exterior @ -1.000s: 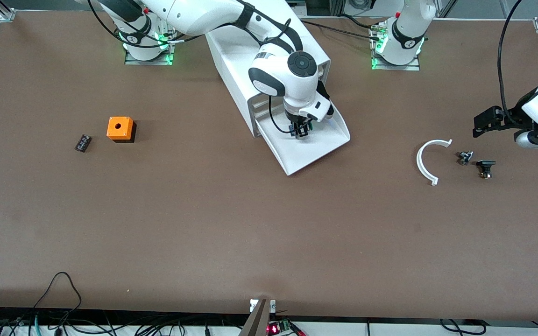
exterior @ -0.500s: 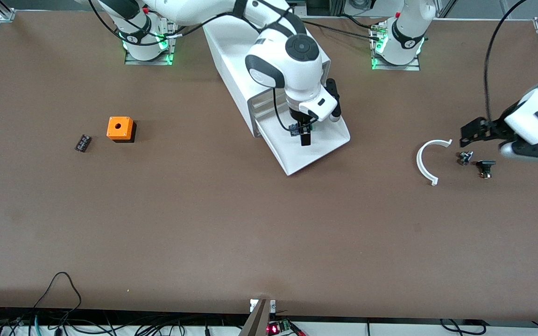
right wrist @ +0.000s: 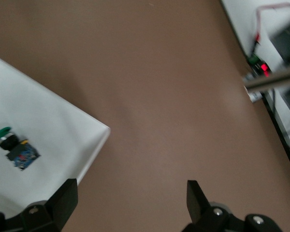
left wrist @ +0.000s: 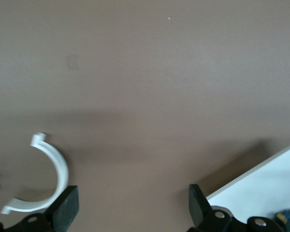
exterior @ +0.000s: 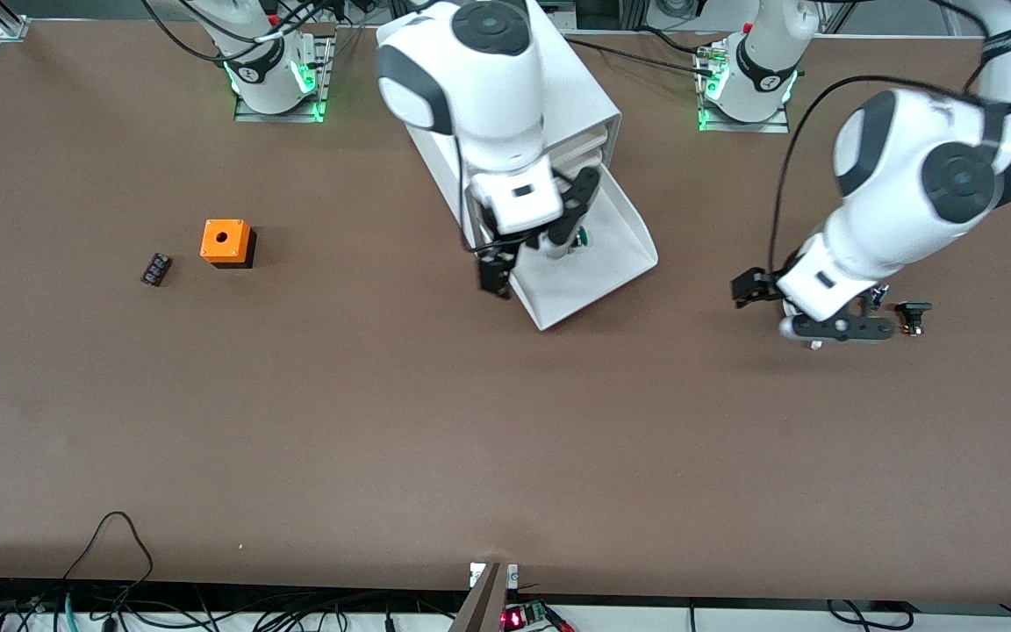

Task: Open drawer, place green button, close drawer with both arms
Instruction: 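Release the button in the drawer while the left gripper reaches the drawer, then push the drawer shut with the left gripper while the right gripper withdraws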

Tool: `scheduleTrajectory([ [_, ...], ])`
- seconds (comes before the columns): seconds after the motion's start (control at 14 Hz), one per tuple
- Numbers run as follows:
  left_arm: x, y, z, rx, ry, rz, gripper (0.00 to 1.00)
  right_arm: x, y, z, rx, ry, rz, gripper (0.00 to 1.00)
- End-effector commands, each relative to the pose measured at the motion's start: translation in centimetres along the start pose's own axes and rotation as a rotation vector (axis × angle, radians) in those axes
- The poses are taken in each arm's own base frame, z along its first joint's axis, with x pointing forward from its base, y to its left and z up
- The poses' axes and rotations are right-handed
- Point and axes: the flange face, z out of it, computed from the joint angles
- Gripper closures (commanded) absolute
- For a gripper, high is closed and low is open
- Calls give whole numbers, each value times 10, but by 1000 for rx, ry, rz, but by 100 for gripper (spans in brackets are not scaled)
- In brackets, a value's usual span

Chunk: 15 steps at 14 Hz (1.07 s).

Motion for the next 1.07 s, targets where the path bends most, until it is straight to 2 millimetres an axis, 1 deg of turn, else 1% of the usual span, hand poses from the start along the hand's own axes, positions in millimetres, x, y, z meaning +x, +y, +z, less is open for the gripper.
scheduleTrajectory([
  [0.0,4,47,56,9,-12,-141,0,-33,56,-22,-32,-59,253,0],
  [0.07,4,60,77,13,-13,-200,0,-48,79,-25,-45,-87,362,0],
  [0.14,3,73,97,13,-14,-226,0,-61,95,-23,-56,-107,453,0],
  [0.21,0,87,116,15,-16,-246,0,-79,116,-18,-73,-132,554,0],
  [0.29,-1,93,136,26,-26,-286,0,-93,128,-13,-88,-156,633,0],
  [0.36,-4,102,153,41,-31,-316,0,-112,145,-12,-109,-184,710,0],
  [0.43,-11,115,168,64,-33,-332,0,-128,154,-14,-124,-226,749,0],
  [0.5,-19,127,178,90,-31,-337,0,-148,167,-19,-139,-265,790,0],
  [0.57,-25,134,185,108,-30,-343,0,-167,184,-27,-133,-274,835,0],
  [0.64,-35,139,197,124,-47,-336,0,-189,204,-33,-114,-279,903,0],
  [0.79,-51,150,207,136,-61,-306,0,-240,253,-47,-62,-265,1059,0],
  [0.86,-55,151,203,133,-59,-304,0,-265,272,-52,-32,-273,1122,0],
  [0.93,-62,154,203,131,-69,-297,0,-291,286,-58,-33,-279,1176,0],
  [1.0,-71,162,200,123,-73,-284,0,-315,292,-66,-43,-291,1210,0],
])
